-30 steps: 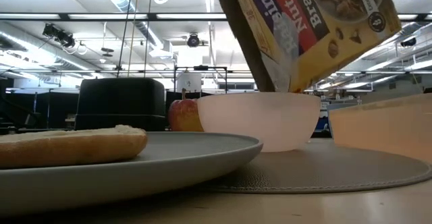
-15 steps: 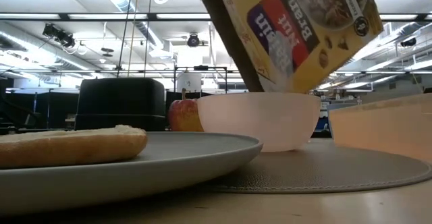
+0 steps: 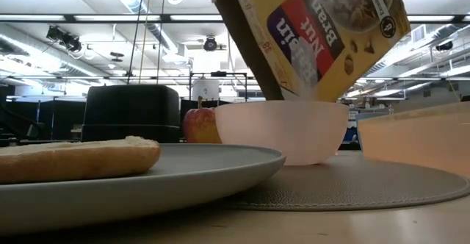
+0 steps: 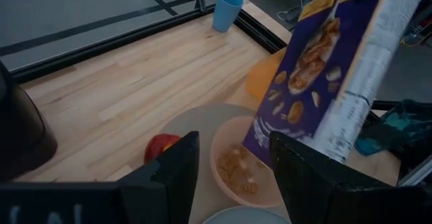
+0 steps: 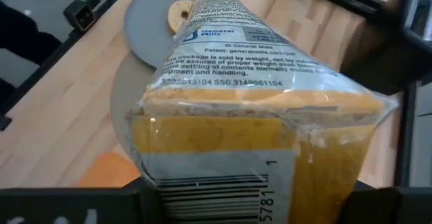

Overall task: Arrange a breakfast setting
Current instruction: Pour the cereal from the yellow cereal box into the light orange bowl

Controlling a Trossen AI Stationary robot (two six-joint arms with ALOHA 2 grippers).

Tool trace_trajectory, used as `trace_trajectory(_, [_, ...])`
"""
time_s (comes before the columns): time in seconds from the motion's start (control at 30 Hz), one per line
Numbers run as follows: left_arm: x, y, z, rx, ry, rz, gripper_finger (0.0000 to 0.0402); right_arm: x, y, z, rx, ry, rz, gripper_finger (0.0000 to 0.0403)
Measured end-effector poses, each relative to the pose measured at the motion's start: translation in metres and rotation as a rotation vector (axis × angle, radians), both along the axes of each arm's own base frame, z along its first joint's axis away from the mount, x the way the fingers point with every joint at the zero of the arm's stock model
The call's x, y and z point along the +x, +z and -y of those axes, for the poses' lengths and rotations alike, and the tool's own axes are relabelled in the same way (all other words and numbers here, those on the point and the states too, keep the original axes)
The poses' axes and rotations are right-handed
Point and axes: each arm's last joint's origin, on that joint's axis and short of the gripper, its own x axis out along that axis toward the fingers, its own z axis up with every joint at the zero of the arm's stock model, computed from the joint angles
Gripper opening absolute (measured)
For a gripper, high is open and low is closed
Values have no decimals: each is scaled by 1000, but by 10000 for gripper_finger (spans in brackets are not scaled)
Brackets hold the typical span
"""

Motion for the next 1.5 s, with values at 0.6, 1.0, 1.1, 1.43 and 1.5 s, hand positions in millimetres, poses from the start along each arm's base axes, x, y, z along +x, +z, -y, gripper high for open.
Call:
trace_trajectory(0.6, [0, -1, 1, -21, -33, -20, 188, 1, 4, -5, 39, -22, 0, 153])
trace_trajectory(1.0, [0, -1, 1, -23, -32, -19, 188, -2, 13, -7, 44, -25, 3, 153])
trace_trajectory(1.1, [0, -1, 1, -24, -31, -18, 188, -2, 13, -8, 62, -16, 0, 153])
trace_trajectory(1.43, [0, -1, 1, -29, -28, -15, 188, -2, 14, -9, 60, -33, 9, 153])
trace_trajectory(1.5, [0, -1, 1, -30, -28, -15, 188, -1, 14, -10, 69, -16, 9, 153])
